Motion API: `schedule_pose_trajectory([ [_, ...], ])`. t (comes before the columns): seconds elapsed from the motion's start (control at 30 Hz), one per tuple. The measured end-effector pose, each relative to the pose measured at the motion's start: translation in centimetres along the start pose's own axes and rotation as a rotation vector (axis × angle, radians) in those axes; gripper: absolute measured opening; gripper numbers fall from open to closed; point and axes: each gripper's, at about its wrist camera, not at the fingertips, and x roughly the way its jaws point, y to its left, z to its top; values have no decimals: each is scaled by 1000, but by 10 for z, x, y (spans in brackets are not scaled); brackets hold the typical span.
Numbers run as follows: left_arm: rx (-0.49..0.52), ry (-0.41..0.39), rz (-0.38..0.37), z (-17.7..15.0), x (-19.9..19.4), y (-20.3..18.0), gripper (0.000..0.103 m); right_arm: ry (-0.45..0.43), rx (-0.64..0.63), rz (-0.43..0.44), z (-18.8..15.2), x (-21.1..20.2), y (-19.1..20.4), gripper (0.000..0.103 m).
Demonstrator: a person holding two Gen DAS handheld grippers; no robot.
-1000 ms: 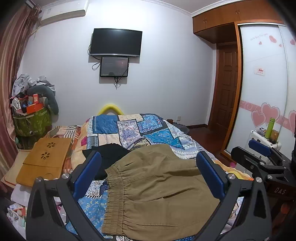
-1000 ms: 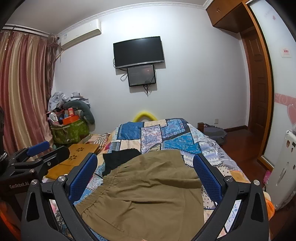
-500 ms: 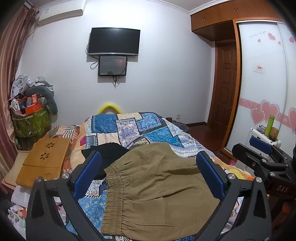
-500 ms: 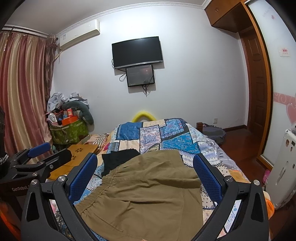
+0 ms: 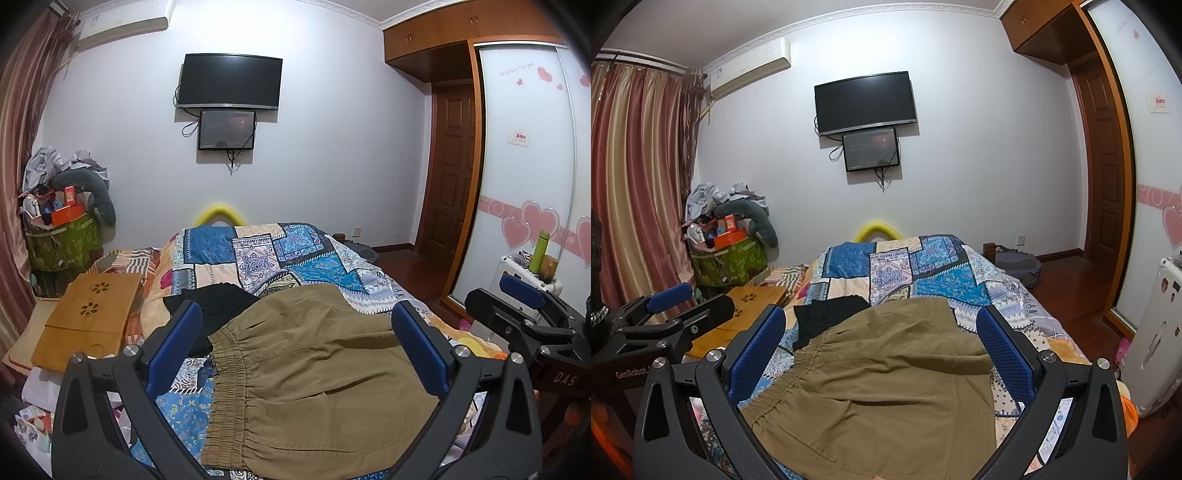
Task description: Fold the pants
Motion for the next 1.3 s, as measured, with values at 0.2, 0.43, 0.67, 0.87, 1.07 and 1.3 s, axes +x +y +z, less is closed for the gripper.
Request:
schedule_pose_trajectory([
  [0.2, -5, 5, 0, 1, 1, 2, 103, 1, 0, -2, 0, 0, -1, 103],
  [0.43, -4, 4, -1, 1, 1, 2, 103, 2, 0, -2, 0, 1, -1, 103],
  [0.67, -4, 4, 2, 1, 1, 3, 103, 3, 2, -2, -1, 2, -3, 103],
  [0.87, -4, 6, 1, 1, 2, 2, 103, 6, 3, -4, -2, 3, -5, 103],
  [1.07, -5, 11, -1, 0, 5, 0, 103, 13, 9, -10, -3, 5, -7, 103],
  [1.3, -13, 32, -11, -2, 19, 1, 103, 33, 18, -17, -7, 12, -13, 103],
])
